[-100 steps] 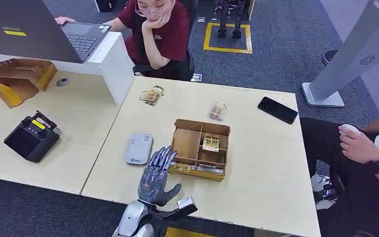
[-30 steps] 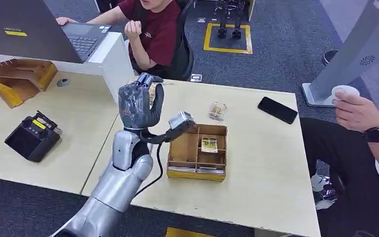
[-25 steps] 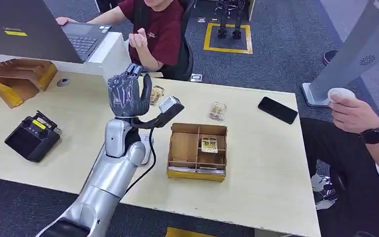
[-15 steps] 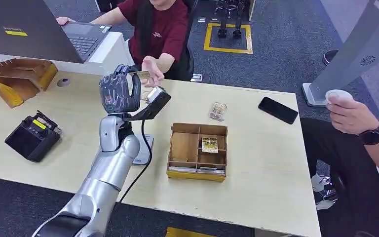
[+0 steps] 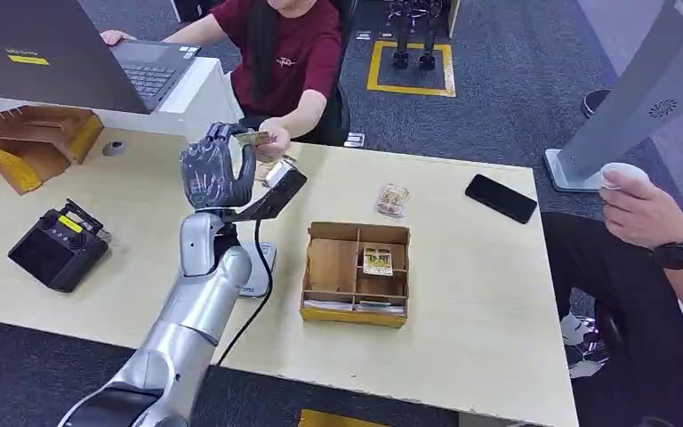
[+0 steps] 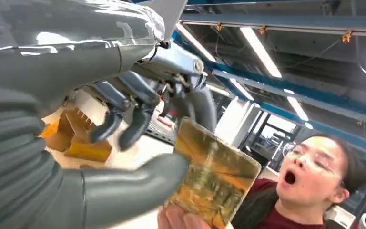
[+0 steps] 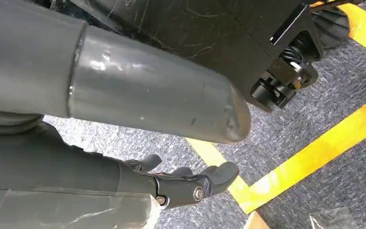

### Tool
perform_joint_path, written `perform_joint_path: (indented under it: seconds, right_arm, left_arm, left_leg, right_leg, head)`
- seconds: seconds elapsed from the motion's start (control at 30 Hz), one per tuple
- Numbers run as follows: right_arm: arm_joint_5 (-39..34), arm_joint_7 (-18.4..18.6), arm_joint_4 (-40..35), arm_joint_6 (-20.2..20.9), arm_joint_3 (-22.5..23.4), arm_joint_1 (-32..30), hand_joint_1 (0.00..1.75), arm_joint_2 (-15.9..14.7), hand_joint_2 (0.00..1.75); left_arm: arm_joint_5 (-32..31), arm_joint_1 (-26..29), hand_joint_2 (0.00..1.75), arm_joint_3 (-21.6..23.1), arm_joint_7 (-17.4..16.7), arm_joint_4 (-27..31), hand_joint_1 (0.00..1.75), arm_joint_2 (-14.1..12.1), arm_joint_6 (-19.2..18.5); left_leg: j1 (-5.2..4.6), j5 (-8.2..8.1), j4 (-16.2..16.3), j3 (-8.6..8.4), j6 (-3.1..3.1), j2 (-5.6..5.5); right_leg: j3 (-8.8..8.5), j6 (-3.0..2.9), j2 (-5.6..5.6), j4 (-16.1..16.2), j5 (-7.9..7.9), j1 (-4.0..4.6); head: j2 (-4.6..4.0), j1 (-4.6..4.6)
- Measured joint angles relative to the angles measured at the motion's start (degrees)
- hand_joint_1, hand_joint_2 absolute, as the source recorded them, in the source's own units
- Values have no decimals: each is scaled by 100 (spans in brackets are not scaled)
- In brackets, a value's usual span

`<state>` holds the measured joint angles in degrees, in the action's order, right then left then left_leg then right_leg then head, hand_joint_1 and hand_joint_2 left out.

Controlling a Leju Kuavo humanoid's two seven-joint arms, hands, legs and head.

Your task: Pass the card to the sensor for recognition and then transmit it.

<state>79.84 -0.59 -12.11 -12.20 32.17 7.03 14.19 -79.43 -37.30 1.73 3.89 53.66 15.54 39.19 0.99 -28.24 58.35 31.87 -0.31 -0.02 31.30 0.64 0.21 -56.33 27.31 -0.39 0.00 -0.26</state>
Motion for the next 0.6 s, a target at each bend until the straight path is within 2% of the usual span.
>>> perform_joint_path:
  seconds: [0.13,0.33,0.43,0.5,0.6]
  right_arm:
    - [-15,-2,0,-9,-2,0,0,0,0]
    - [-66,-26,0,-63,-2,-6,0,-2,0]
    - [-90,-28,0,-103,-2,-9,0,-2,0]
    - [-118,-50,0,-105,-2,-15,0,-2,0]
    - [-151,-74,0,-120,-2,-31,0,-2,0]
  left_arm:
    - [206,6,175,0,230,0,0,18,0]
    - [872,132,175,0,911,35,0,122,0]
    - [924,252,175,-4,973,88,0,138,0]
    - [746,336,175,-59,927,168,0,123,2]
    - [472,494,175,-366,988,400,0,44,4]
  left_leg:
    - [0,0,0,0,0,0]
    - [-1,0,0,0,0,-1]
    - [-1,0,0,2,0,-1]
    - [0,0,0,3,0,-1]
    - [1,0,-1,2,0,1]
  right_leg:
    - [0,0,0,0,0,0]
    - [-1,0,-1,0,0,-1]
    - [-2,0,-1,0,0,0]
    - [-1,0,-1,0,0,0]
    - [1,0,1,-1,0,1]
  head:
    - [0,0]
    - [0,0]
    - [0,0]
    - [0,2]
    - [0,0]
